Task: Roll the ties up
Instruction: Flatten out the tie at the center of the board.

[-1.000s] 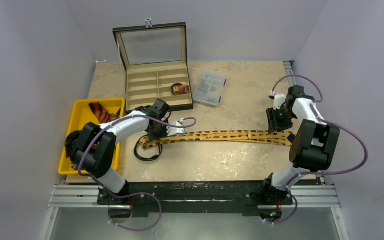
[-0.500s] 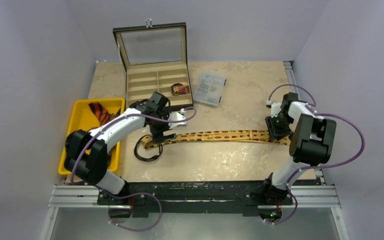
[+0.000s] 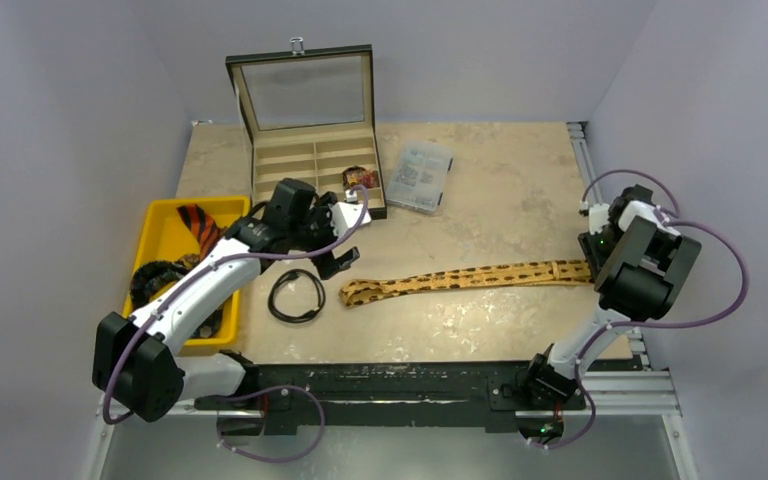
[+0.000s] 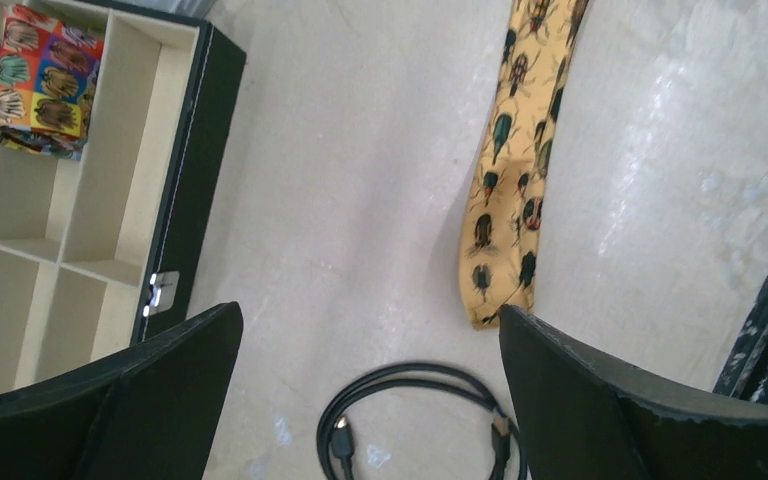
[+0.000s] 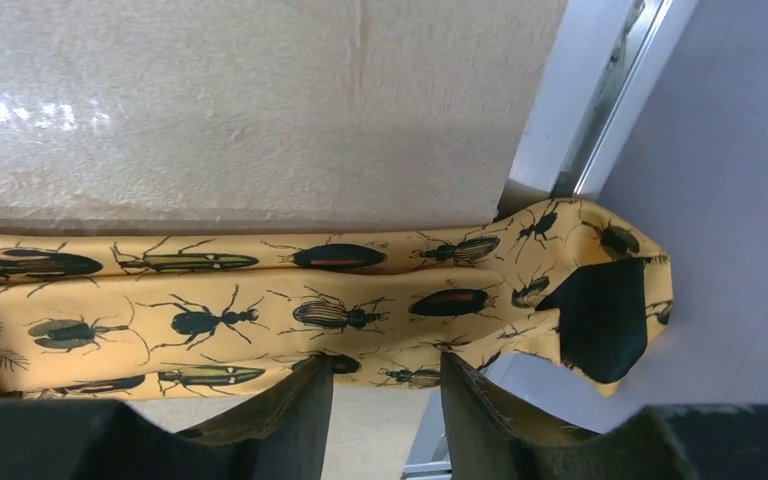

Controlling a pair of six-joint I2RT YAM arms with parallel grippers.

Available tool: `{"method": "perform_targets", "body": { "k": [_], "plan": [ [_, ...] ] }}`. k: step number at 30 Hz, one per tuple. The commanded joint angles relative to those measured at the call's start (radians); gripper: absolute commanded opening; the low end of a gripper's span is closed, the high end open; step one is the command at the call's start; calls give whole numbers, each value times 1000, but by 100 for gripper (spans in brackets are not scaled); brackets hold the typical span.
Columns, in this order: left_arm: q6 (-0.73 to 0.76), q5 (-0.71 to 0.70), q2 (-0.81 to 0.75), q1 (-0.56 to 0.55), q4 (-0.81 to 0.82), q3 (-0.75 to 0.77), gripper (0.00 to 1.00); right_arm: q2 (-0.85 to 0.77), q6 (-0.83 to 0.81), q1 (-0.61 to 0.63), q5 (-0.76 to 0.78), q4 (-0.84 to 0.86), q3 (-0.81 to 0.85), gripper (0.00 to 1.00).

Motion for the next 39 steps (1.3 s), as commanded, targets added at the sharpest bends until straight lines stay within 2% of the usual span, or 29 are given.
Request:
{"method": "perform_targets", "body": {
  "k": [1,3,5,12,14,16,18,20,21,22,24,27,32,36,39],
  "plan": [
    [-197,124,30,7,52,51,100,-36,-99,10,-48,-34,48,46],
    [-177,195,79,7,-47,107,100,-84,-129,10,-93,-81,66,50],
    [-158,216,92,3,-42,97,100,-136,-158,10,-165,-146,94,60],
    [-223,24,-60,-3,221,-46,100,-320,-193,42,-475,-252,153,82],
    [-239,-17,-128,0,304,-95,100,-394,-252,56,-585,-253,131,96],
    [-207,17,-163,-1,344,-125,100,-476,-312,68,-713,-233,75,98],
    [-200,92,-122,-2,210,-62,100,-548,-284,107,-797,-154,1,98],
    [-148,214,-50,6,-12,68,100,-584,-373,180,-876,-168,-45,98],
    [-99,281,-15,14,-92,108,100,-588,-396,244,-867,-173,-58,98],
    [-107,278,-2,16,-91,106,100,-582,-440,329,-836,-192,-66,98],
    [-163,235,-34,16,17,23,100,-556,-496,460,-785,-191,-96,97],
    [-119,215,-97,17,117,-109,100,-527,-505,592,-721,-103,-163,96],
    [-143,185,-85,17,86,-107,100,-438,-600,712,-652,-72,-211,96],
    [-182,177,-83,19,123,-150,98,-359,-602,779,-598,2,-238,94],
    [-123,159,-82,17,126,-188,94,-301,-594,802,-568,23,-229,93]
  ]
}}
